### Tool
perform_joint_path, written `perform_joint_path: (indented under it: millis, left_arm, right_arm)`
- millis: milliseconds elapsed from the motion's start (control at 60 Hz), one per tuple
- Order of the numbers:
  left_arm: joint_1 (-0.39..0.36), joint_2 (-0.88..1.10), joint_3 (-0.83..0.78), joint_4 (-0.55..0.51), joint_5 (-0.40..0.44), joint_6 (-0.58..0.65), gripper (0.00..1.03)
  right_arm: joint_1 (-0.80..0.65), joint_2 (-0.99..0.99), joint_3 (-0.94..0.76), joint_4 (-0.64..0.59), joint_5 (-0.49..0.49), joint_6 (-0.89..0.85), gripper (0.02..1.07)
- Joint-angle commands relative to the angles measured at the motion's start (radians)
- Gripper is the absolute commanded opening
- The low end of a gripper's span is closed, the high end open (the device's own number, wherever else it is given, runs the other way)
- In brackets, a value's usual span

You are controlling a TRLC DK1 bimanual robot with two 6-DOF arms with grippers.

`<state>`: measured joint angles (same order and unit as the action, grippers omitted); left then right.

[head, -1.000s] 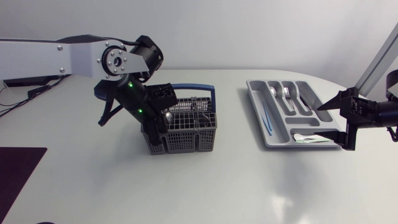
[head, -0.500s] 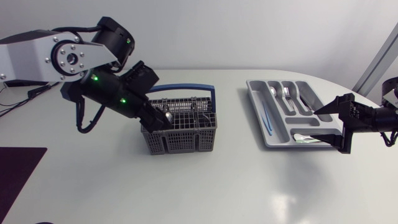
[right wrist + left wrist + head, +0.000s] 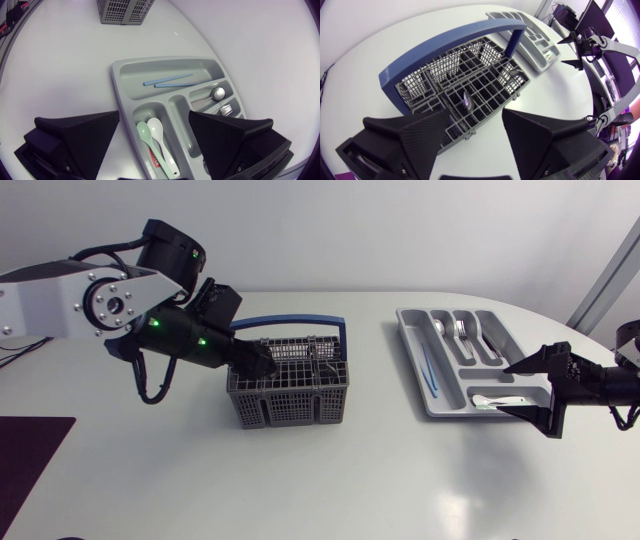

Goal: Unload the cutlery basket into the drawer organizer.

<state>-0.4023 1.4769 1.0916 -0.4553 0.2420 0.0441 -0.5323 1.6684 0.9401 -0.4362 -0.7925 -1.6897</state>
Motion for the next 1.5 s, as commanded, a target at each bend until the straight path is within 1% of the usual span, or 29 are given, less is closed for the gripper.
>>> perform_joint_path:
  millis: [0, 150, 233, 333, 400, 467, 567, 633, 700, 767, 833, 883, 967, 1000, 1017, 1033, 1050, 1067, 1267, 1367, 1483]
  left_arm:
    - [-0.015, 0.033, -0.021, 0.020, -0.017, -0.041, 0.73]
    - [-0.047, 0.089, -0.010, 0.037, -0.023, -0.055, 0.73]
    - [-0.050, 0.129, 0.002, 0.040, -0.023, -0.064, 0.72]
    - [-0.050, 0.157, 0.016, 0.053, -0.041, -0.069, 0.60]
    - [-0.055, 0.158, 0.019, 0.061, -0.055, -0.076, 0.55]
    - [-0.058, 0.154, 0.019, 0.066, -0.079, -0.079, 0.55]
    - [-0.056, 0.145, 0.021, 0.069, -0.086, -0.079, 0.55]
    - [-0.056, 0.135, 0.014, 0.083, -0.106, -0.079, 0.54]
    - [-0.052, 0.126, 0.007, 0.106, -0.115, -0.079, 0.47]
    - [-0.047, 0.126, 0.007, 0.112, -0.119, -0.079, 0.45]
    - [-0.046, 0.126, -0.001, 0.130, -0.127, -0.079, 0.36]
    - [-0.047, 0.128, -0.004, 0.138, -0.133, -0.079, 0.33]
    - [-0.053, 0.134, -0.009, 0.148, -0.138, -0.079, 0.22]
    - [-0.055, 0.137, -0.009, 0.148, -0.138, -0.079, 0.15]
    - [-0.056, 0.137, -0.009, 0.148, -0.139, -0.079, 0.10]
    - [-0.056, 0.138, -0.009, 0.148, -0.141, -0.079, 0.09]
    - [-0.056, 0.138, -0.009, 0.148, -0.144, -0.081, 0.05]
    - [-0.058, 0.138, -0.009, 0.148, -0.144, -0.081, 0.03]
    - [-0.067, 0.100, -0.016, 0.141, -0.144, -0.084, 0.03]
    - [-0.056, 0.086, -0.010, 0.135, -0.142, -0.085, 0.03]
    - [-0.040, 0.051, -0.016, 0.129, -0.109, -0.085, 0.03]
  right_arm:
    - [-0.014, -0.018, -0.024, 0.008, -0.014, -0.001, 1.02]
    - [-0.034, -0.021, -0.029, 0.008, -0.030, -0.008, 1.02]
    - [-0.040, -0.022, -0.038, 0.008, -0.034, -0.016, 1.02]
    - [-0.041, -0.024, -0.044, 0.008, -0.039, -0.022, 1.02]
    - [-0.041, -0.024, -0.046, 0.008, -0.039, -0.024, 1.02]
    - [-0.044, -0.024, -0.050, 0.008, -0.039, -0.028, 1.02]
    - [-0.047, -0.024, -0.049, 0.008, -0.040, -0.036, 1.02]
    - [-0.047, -0.024, -0.047, 0.008, -0.040, -0.036, 1.02]
    - [-0.047, -0.024, -0.046, 0.005, -0.040, -0.036, 1.02]
    - [-0.047, -0.027, -0.047, 0.004, -0.040, -0.036, 1.02]
    - [-0.047, -0.029, -0.049, 0.002, -0.040, -0.036, 1.02]
    - [-0.047, -0.029, -0.049, 0.001, -0.040, -0.039, 1.02]
    - [-0.047, -0.035, -0.050, -0.001, -0.040, -0.041, 1.02]
    - [-0.047, -0.036, -0.050, -0.003, -0.040, -0.041, 1.02]
    - [-0.047, -0.038, -0.050, -0.003, -0.040, -0.041, 1.02]
    - [-0.047, -0.039, -0.050, -0.003, -0.040, -0.041, 1.02]
    - [-0.047, -0.039, -0.050, -0.003, -0.040, -0.041, 1.02]
    - [-0.047, -0.041, -0.050, -0.003, -0.040, -0.041, 1.02]
    - [-0.049, -0.042, -0.054, -0.003, -0.040, -0.041, 1.02]
    - [-0.047, -0.042, -0.060, 0.002, -0.040, -0.041, 1.02]
    - [-0.047, -0.045, -0.066, 0.001, -0.040, -0.041, 1.02]
